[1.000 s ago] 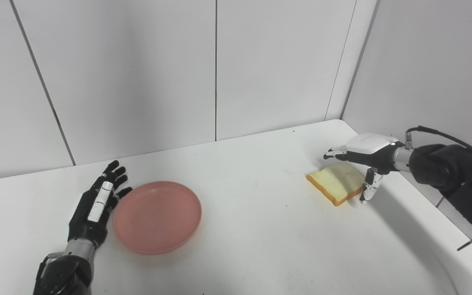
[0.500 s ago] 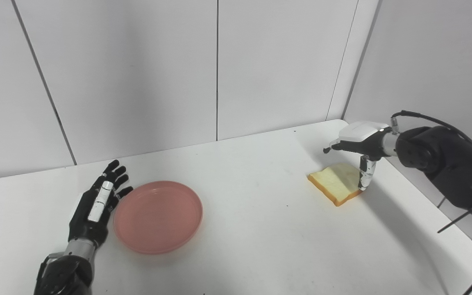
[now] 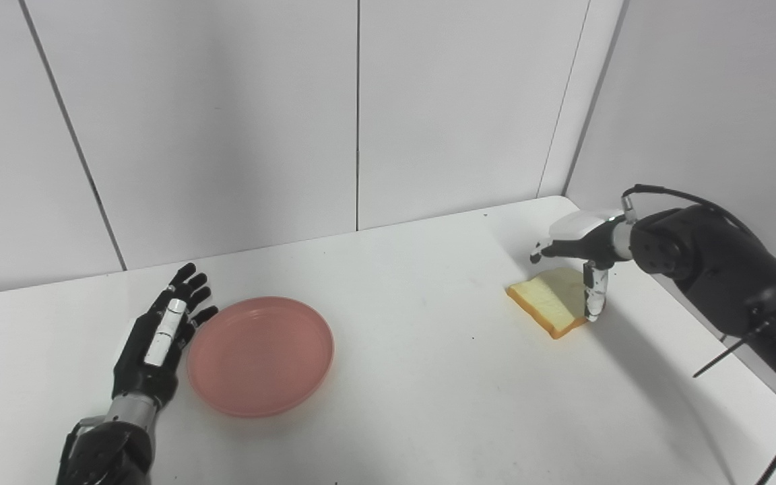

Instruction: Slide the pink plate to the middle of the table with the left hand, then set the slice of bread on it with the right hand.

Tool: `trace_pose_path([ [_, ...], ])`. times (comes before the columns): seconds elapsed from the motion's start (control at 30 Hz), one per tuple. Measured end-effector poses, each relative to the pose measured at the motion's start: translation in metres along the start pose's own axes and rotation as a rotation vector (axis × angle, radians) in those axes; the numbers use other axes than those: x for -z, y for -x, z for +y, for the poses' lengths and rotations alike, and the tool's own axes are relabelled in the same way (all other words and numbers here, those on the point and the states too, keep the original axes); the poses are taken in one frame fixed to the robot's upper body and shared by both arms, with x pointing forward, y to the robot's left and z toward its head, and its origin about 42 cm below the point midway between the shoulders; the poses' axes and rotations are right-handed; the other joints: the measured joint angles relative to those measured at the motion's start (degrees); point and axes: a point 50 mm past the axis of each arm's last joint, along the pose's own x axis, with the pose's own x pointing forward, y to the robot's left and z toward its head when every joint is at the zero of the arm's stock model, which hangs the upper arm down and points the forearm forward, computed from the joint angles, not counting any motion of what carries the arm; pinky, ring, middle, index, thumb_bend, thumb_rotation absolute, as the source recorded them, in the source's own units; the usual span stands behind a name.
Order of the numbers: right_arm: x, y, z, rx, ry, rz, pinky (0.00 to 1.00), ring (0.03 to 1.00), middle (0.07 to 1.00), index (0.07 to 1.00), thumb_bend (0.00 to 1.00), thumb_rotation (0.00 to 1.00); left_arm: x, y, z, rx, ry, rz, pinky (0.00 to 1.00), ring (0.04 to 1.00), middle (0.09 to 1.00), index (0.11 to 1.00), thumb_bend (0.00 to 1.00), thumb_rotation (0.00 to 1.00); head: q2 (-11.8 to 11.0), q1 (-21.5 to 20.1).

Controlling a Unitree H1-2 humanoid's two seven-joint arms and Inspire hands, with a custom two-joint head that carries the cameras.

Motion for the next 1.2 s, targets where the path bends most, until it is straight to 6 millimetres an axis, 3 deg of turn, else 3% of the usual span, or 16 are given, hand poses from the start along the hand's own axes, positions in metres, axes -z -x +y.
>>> trace_pose_path([
  [0.43,-0.009,-0.015,0.008,-0.067,0.015,0.020,1.00,0.993,0.962,0.873,1.00,0.14,0.001,0.000,-0.004,0.000,0.007,-0.001,0.80,0.904,0.910,0.875,0.80,0.70,0.3,-0.1],
  [0.97,-0.009,-0.023,0.013,-0.015,0.016,0.020,0.97,0.964,0.933,0.851,0.98,0.17,0.000,0.000,-0.005,-0.001,0.013,0.004,0.81,0.905,0.911,0.878,0.79,0.70,0.6,0.5],
  [1.07,-0.009,-0.023,0.018,0.006,0.019,0.018,0.95,0.960,0.928,0.839,0.98,0.18,0.000,0.001,-0.004,-0.001,0.013,0.006,0.81,0.907,0.914,0.884,0.78,0.70,0.6,0.6],
  [1.2,-0.009,-0.023,0.023,0.019,0.004,0.014,0.74,0.846,0.870,0.800,0.95,0.11,0.000,0.001,-0.003,0.000,0.011,0.010,0.81,0.905,0.911,0.883,0.78,0.71,0.6,0.5],
])
